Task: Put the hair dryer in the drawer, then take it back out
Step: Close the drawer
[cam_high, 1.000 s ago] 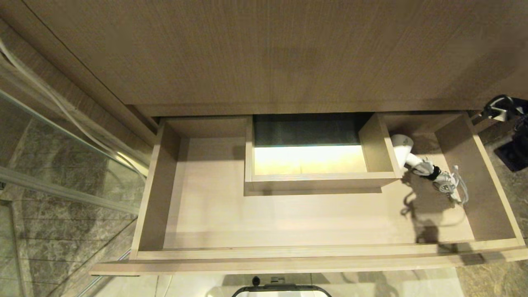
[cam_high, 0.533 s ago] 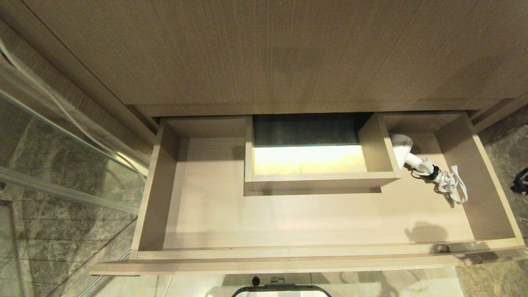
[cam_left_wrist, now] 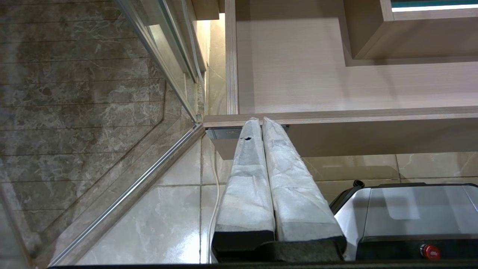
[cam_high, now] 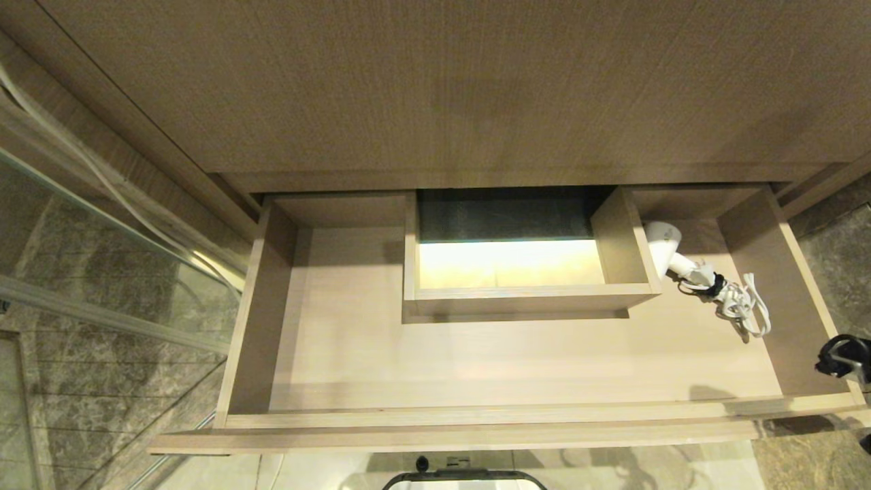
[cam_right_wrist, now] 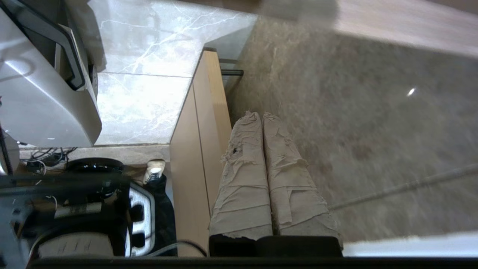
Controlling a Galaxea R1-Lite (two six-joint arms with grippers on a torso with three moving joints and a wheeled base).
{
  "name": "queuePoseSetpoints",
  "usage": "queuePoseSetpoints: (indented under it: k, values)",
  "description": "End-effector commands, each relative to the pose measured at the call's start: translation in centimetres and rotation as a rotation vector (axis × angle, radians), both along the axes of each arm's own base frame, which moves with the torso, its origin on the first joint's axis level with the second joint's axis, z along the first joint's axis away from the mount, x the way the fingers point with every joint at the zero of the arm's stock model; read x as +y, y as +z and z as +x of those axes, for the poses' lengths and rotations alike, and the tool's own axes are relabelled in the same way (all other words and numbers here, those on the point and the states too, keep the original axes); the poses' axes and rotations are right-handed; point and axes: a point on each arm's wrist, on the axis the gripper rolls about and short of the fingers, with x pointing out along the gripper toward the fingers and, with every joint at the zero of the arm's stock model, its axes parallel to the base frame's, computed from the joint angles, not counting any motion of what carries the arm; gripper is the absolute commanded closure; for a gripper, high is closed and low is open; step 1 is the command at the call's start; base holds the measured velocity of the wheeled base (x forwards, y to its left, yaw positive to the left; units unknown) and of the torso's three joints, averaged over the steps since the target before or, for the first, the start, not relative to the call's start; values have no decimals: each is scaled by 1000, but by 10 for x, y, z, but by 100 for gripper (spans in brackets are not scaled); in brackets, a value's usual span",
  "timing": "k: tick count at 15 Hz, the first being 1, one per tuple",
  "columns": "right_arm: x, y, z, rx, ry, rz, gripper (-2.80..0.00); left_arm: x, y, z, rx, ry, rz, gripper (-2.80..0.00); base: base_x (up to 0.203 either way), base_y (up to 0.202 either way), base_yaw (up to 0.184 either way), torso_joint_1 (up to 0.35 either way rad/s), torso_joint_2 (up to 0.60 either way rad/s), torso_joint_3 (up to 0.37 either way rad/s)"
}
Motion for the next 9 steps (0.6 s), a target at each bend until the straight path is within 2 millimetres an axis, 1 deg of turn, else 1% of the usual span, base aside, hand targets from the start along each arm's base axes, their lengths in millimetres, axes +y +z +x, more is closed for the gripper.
queuePoseSetpoints:
  k: [1, 3, 6, 9]
  values:
    - [-2, -21, 9, 80, 8, 27, 0, 0, 0, 0, 1, 1, 0, 0, 0, 0, 0, 0, 0, 0]
    - [-5, -27, 20, 56, 11, 19, 0, 0, 0, 0, 1, 0, 0, 0, 0, 0, 0, 0, 0, 0]
    - [-6, -29, 36, -18, 28, -2, 0, 0, 0, 0, 0, 0, 0, 0, 0, 0, 0, 0, 0, 0]
    - [-6, -30, 47, -71, 47, -10, 0, 0, 0, 0, 0, -1, 0, 0, 0, 0, 0, 0, 0, 0]
